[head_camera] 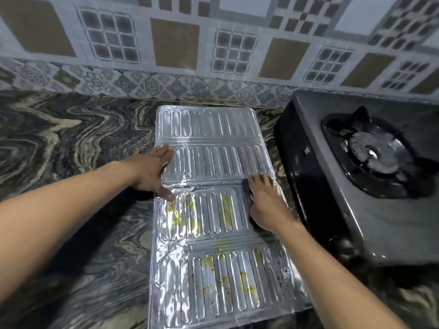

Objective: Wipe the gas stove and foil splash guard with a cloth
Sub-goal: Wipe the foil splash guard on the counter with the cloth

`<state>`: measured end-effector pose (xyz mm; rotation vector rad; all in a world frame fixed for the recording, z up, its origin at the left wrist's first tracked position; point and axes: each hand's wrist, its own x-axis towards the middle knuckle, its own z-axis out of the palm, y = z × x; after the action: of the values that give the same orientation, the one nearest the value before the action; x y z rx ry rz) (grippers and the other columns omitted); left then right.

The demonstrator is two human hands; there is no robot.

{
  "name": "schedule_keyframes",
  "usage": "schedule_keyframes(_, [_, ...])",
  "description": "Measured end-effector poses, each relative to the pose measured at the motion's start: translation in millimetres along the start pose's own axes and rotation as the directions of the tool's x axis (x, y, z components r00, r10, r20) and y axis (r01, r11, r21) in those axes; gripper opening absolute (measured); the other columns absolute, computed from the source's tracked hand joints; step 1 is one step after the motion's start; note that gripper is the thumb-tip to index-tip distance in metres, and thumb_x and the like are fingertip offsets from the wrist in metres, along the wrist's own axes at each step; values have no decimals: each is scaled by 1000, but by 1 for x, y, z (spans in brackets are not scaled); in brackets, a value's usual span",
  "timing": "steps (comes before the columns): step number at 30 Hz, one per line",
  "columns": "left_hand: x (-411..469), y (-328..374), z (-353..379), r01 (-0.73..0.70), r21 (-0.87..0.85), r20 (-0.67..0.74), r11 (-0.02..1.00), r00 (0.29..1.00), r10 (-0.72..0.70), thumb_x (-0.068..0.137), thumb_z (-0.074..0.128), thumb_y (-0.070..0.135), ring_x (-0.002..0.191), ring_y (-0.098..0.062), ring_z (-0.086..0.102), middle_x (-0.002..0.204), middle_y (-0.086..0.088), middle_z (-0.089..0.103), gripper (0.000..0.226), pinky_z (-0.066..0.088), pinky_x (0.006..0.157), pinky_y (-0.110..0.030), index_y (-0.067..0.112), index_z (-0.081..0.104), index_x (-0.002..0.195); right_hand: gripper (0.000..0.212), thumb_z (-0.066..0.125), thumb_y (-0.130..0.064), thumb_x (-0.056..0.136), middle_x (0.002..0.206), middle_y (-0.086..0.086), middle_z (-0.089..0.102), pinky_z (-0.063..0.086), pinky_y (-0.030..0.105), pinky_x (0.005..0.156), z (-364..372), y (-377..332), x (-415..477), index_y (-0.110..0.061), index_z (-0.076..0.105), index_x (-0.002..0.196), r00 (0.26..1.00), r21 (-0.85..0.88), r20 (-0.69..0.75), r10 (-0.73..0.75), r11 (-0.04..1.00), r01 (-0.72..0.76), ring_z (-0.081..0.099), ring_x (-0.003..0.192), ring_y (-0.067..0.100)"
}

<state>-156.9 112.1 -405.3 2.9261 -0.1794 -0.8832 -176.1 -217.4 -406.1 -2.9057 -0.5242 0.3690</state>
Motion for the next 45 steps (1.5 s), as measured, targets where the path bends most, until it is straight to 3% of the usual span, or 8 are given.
schedule_keyframes(3, [-3,-3,1,-48,-14,-24,999,999,48,39,57,96,150,-17,-7,161,2,-20,153,-1,119,-50,22,-13,154,61,36,-10,97,163,11,8,2,47,120,27,5,-4,-9,13,154,996,50,-72,54,998,-50,-3,150,29])
schedule_keyframes(6, [-4,-13,-7,-62,-82,-44,995,997,59,41,58,95,150,-22,6,163,1,-12,147,7,120,-38,25,1,156,57,36,-14,96,160,16,17,5,49,120,27,9,3,-4,20,150,989,172,-127,78,984,-55,4,149,31])
schedule_keyframes(11, [-1,-20,-6,-65,100,-59,993,996,71,66,63,79,150,-26,5,164,-3,-9,121,13,121,-45,27,0,156,69,46,-1,89,161,17,12,4,48,121,36,-25,2,-6,18,151,959,115,-199,199,977,-179,3,149,31])
schedule_keyframes(15, [-3,-15,-5,-75,113,-68,991,994,83,70,64,74,149,-30,9,164,-5,-8,117,14,120,-42,24,2,156,85,52,4,72,158,21,20,12,53,119,53,-97,-4,-2,18,150,980,39,-198,21,999,-14,9,148,35])
schedule_keyframes(20, [-4,-19,-11,-92,77,-70,993,993,97,77,64,68,148,-30,18,164,1,-7,107,18,118,-36,27,5,156,78,47,-8,82,160,21,14,5,53,119,63,-156,-5,1,12,152,993,43,-110,-47,998,52,2,149,33])
schedule_keyframes(28, [-6,-21,-13,-112,94,-78,989,990,119,78,65,65,147,-30,19,164,-1,-4,105,19,118,-35,24,10,156,72,42,-10,89,161,19,12,3,49,120,70,-192,-22,-1,11,153,952,54,-57,-301,951,304,0,150,29])
schedule_keyframes(35, [-6,-20,-17,-67,68,-49,995,996,71,75,66,67,147,-30,21,164,3,-5,106,20,119,-38,28,10,156,79,51,-12,84,162,11,16,-1,41,121,69,-154,-47,-9,15,154,855,70,-39,-517,852,518,2,150,24])
schedule_keyframes(45, [-9,-5,-19,-11,111,-80,994,997,20,76,67,59,147,-34,19,165,-4,2,103,24,118,-45,25,12,156,55,33,-20,103,162,8,16,-5,32,116,57,-76,-20,-10,18,154,956,92,-174,-237,962,255,0,150,23])
